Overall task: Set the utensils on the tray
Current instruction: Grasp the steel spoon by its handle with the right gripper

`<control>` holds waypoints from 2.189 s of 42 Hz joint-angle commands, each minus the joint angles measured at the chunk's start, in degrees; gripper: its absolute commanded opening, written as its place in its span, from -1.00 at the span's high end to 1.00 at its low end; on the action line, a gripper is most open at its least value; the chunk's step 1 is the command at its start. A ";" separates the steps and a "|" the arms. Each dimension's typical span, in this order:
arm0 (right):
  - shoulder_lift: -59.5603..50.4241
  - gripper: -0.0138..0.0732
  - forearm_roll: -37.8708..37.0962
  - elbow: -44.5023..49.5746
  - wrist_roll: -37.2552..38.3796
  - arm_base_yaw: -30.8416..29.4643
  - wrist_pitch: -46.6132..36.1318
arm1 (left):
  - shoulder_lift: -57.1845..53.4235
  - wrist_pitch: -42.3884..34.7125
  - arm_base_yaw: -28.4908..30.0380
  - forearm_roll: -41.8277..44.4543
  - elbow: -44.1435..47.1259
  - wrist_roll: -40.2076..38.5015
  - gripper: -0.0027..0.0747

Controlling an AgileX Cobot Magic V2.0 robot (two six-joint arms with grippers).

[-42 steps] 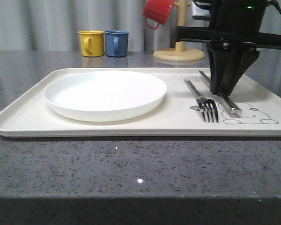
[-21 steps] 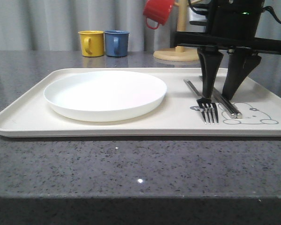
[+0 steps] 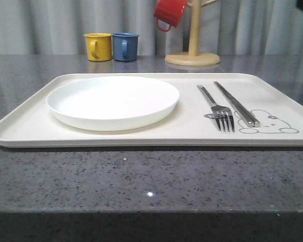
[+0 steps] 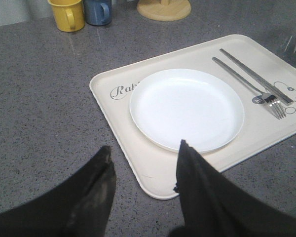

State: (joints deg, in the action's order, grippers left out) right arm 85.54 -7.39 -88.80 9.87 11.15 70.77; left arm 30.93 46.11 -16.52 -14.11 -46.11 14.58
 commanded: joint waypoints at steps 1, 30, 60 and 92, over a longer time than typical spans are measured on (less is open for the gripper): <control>-4.02 -0.12 -2.83 0.86 -3.68 -5.54 6.27 | 0.25 -4.06 -0.46 -0.86 -1.54 -0.03 0.17; 7.10 -0.12 -1.37 8.88 -15.06 -24.81 2.98 | 0.25 -4.06 -0.46 -0.86 -1.54 -0.03 0.17; 12.73 0.49 -1.07 8.08 -16.27 -24.81 1.89 | 0.25 -4.06 -0.46 -0.86 -1.54 -0.03 0.17; 2.32 0.64 16.50 -1.55 -9.21 -9.52 6.23 | 0.25 -4.06 -0.46 -0.86 -1.54 -0.03 0.17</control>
State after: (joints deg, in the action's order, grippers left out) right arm 90.63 8.08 -88.61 -3.11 -2.35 70.67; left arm 30.93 46.11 -16.52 -14.11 -46.11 14.58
